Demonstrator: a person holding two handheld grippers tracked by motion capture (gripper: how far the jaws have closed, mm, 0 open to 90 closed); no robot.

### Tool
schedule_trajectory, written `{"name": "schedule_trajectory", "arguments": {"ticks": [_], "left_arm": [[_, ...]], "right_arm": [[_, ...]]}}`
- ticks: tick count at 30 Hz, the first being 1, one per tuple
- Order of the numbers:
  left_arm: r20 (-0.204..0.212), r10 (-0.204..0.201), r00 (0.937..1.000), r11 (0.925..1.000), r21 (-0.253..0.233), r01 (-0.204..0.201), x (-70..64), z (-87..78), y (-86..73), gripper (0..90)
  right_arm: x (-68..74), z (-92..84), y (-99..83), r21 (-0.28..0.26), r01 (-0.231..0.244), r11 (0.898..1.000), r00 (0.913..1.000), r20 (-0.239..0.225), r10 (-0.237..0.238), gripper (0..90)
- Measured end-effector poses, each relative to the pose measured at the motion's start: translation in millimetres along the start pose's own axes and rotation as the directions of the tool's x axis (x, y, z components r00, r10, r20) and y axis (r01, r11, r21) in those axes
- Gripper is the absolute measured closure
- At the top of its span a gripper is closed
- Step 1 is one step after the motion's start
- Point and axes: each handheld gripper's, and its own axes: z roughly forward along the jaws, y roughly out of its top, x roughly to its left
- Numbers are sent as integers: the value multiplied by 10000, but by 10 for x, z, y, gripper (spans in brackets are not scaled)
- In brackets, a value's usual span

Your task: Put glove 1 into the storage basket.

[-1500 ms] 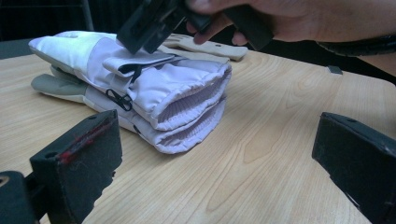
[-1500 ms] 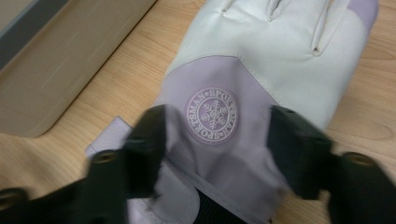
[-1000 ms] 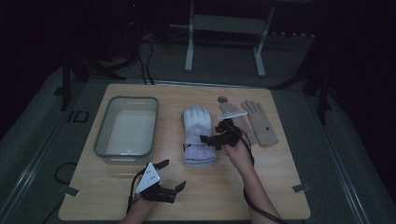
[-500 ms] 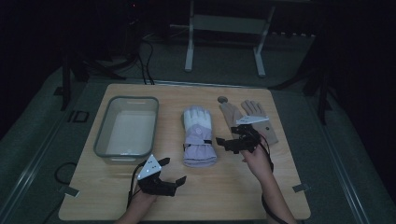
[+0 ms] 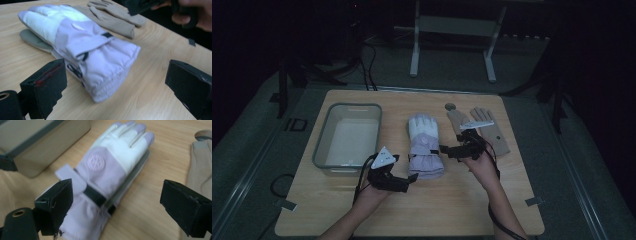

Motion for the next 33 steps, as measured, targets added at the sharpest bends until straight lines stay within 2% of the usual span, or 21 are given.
{"name": "schedule_trajectory", "arguments": {"ticks": [1, 2, 6, 8, 9, 11, 14, 15, 16, 17, 18, 21, 23, 28, 31, 33], "left_arm": [[13, -13, 10000, 10000, 3, 13, 16, 19, 25, 41], [-140, -73, 9999, 10000, 31, 73, 29, 39, 48, 43], [-509, -503, 9974, 9977, 429, 525, 80, 136, 99, 64], [-593, -681, 9959, 9960, 540, 713, 103, 188, 104, 96], [-671, -705, 9953, 9951, 653, 748, 113, 219, 105, 134], [-812, -835, 9932, 9921, 871, 905, 132, 285, 100, 145], [-1059, -1086, 9884, 9842, 1282, 1218, 162, 383, 65, 159], [-1261, -1075, 9862, 9814, 1450, 1255, 169, 418, 50, 200], [-1227, -1112, 9862, 9782, 1617, 1304, 180, 451, 28, 213], [-1227, -1112, 9862, 9782, 1617, 1304, 180, 451, 28, 214], [-1177, -1252, 9851, 9686, 2003, 1471, 204, 514, -21, 213], [-961, -1443, 9849, 9569, 2401, 1636, 226, 581, -89, 213], [-901, -1485, 9848, 9547, 2466, 1665, 232, 598, -115, 212], [-591, -1665, 9843, 9434, 2809, 1765, 270, 650, -190, 212], [-448, -1803, 9826, 9401, 2861, 1855, 288, 660, -231, 213], [-293, -1897, 9814, 9422, 2757, 1904, 302, 657, -258, 233]], "right_arm": [[5, 25, 17, -4, 62, 10000, 10000, 62, -62, 112], [9, 61, 35, 51, 114, 9999, 9999, 40, -114, 114], [13, 226, 91, 340, -27, 9994, 10000, -28, 28, 192], [5, 310, 112, 363, -117, 9993, 9999, -13, 117, 275], [-2, 353, 122, 418, -211, 9989, 9997, 100, 207, 278], [-37, 438, 130, 542, -484, 9974, 9988, -36, 487, 323], [-79, 553, 110, 784, -933, 9925, 9956, 24, 934, 350], [-87, 584, 95, 827, -1089, 9906, 9940, 52, 1089, 350], [-89, 615, 77, 907, -1080, 9900, 9941, 50, 1080, 350], [-86, 646, 56, 1075, -1132, 9877, 9935, -9, 1140, 345], [-84, 675, 31, 1246, -1186, 9851, 9928, -38, 1200, 329], [-88, 741, -49, 1515, -1268, 9803, 9915, -89, 1297, 307], [-91, 763, -91, 1590, -1356, 9779, 9903, -71, 1385, 291], [-99, 819, -142, 1931, -1433, 9707, 9879, -301, 1519, 271], [-107, 872, -181, 2252, -1664, 9600, 9814, -566, 1834, 301], [-141, 893, -207, 2435, -2082, 9473, 9647, -1083, 2399, 399]]}}
